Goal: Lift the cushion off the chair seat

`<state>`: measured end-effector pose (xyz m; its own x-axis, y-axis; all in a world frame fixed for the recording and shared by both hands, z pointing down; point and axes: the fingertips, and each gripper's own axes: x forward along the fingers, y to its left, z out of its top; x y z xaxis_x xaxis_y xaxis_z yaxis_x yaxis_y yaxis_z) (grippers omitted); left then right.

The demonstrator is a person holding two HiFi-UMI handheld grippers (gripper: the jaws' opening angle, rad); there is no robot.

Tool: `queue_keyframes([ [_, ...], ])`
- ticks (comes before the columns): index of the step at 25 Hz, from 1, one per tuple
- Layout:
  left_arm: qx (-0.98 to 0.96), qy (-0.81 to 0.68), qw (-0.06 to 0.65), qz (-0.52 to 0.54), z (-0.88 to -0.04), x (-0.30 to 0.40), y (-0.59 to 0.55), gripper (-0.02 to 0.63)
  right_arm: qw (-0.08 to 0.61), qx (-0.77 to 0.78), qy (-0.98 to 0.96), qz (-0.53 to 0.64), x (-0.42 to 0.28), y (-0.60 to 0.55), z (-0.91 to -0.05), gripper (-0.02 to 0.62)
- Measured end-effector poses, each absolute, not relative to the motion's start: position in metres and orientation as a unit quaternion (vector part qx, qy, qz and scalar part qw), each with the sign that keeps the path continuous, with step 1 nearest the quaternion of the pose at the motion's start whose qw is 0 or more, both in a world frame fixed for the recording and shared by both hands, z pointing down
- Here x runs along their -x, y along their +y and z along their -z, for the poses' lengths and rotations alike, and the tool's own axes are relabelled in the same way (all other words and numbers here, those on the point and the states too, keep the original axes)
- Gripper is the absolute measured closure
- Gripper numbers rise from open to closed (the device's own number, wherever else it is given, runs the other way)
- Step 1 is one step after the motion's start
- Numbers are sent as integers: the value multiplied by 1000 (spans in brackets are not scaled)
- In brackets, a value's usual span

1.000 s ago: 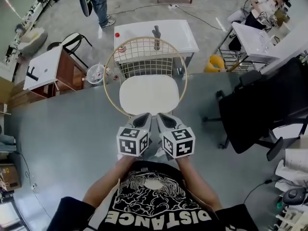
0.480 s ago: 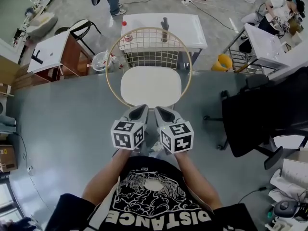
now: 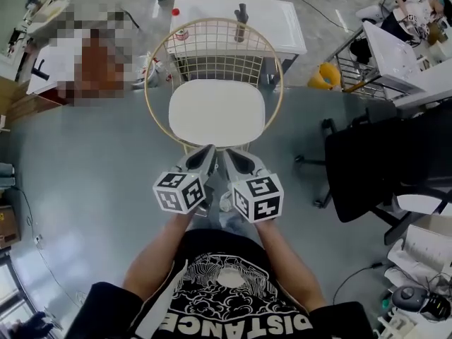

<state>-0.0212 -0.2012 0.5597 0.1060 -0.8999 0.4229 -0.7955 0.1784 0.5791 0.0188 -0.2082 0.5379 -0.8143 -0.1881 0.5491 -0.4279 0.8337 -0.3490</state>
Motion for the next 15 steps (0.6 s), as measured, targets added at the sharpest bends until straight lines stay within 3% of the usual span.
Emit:
queue_keyframes([
  [15, -608, -585, 495, 206, -685, 24, -219, 606, 303, -139, -915, -229, 7, -242, -599, 595],
])
